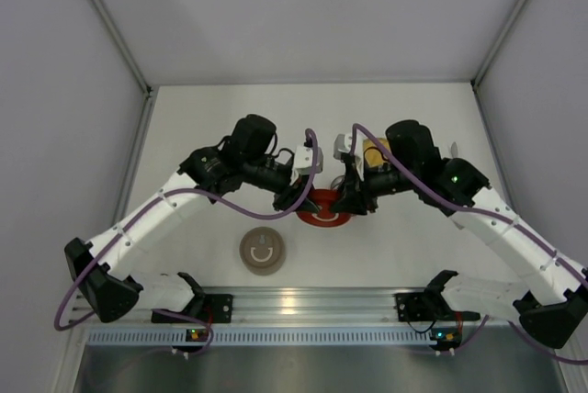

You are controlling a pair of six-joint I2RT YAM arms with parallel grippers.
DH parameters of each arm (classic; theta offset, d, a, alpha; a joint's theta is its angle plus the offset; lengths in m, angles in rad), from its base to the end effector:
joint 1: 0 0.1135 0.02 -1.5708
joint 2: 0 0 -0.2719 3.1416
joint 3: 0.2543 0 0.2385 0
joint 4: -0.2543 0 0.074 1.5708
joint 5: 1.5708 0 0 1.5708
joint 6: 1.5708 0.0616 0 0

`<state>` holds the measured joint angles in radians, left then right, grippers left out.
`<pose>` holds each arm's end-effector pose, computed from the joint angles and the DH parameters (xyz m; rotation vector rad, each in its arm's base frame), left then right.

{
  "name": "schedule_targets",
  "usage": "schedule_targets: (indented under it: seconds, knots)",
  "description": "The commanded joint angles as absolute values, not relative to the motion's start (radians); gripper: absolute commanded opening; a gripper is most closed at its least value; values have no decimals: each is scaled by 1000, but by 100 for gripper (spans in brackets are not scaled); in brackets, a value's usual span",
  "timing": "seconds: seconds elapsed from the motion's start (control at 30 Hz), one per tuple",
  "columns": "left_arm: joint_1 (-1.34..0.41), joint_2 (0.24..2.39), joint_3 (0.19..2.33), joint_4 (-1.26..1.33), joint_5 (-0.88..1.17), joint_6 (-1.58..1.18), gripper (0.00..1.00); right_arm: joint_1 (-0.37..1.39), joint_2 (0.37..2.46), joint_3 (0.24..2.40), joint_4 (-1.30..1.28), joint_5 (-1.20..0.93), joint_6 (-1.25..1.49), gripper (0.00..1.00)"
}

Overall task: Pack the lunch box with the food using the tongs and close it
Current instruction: Pick up the box lid from the center of the board.

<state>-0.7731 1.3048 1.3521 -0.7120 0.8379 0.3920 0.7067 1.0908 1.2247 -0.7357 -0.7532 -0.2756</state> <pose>0.1591 -0.2192 0.3756 1.5759 1.5427 -1.1411 0.1348 0.1705 0.3776 -1.3942 1.6675 1.0616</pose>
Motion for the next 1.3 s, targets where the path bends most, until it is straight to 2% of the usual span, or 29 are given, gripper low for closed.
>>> schedule_targets:
  seconds: [0.0, 0.03, 0.1, 0.13, 0.27, 0.4, 0.47, 0.5, 0.53, 0.57, 0.6, 0.63, 0.7, 0.97, 1.1, 1.27]
  knots:
    - [-770, 1275, 1350, -640, 809, 356, 0, 684, 1074, 1281, -640, -720, -214, 24]
    - [-764, 1258, 1345, -624, 752, 312, 0, 664, 1074, 1288, -632, -681, -193, 48]
    - [-703, 1238, 1338, -554, 685, 246, 0, 568, 1069, 1310, -592, -664, -118, 59]
    - [-657, 1215, 1336, -525, 552, 154, 0, 525, 1068, 1330, -577, -681, -101, 62]
    - [-609, 1120, 1269, -382, 355, 52, 0, 341, 1084, 1374, -505, -770, -8, 62]
    - [-612, 991, 1180, -157, 227, 118, 0, 322, 1095, 1365, -428, -886, 64, 60]
    - [-614, 956, 1148, -126, 305, 291, 0, 327, 1068, 1326, -339, -930, 81, 59]
    - [-618, 940, 1138, -135, 418, 387, 0, 330, 1057, 1315, -316, -936, 74, 58]
    - [-670, 896, 1120, -170, 445, 657, 0, 333, 1058, 1318, -311, -943, 63, 56]
    - [-713, 862, 1027, -152, 430, 805, 0, 333, 1061, 1325, -319, -945, 40, 56]
    - [-763, 824, 950, -59, 269, 913, 0, 333, 1074, 1334, -333, -945, 31, 55]
    - [-814, 777, 880, 74, 208, 1031, 0, 334, 1078, 1353, -351, -945, 20, 55]
    - [-816, 775, 874, 42, 215, 1135, 0, 334, 1086, 1362, -388, -948, 8, 55]
    - [-833, 851, 931, 104, 157, 1060, 0, 383, 1075, 1319, -334, -925, -40, 52]
    - [-865, 867, 890, 250, 95, 1117, 0, 429, 1089, 1328, -342, -894, -93, 51]
    - [-845, 972, 1119, 146, -41, 648, 0, 491, 1130, 1380, -341, -763, -185, 50]
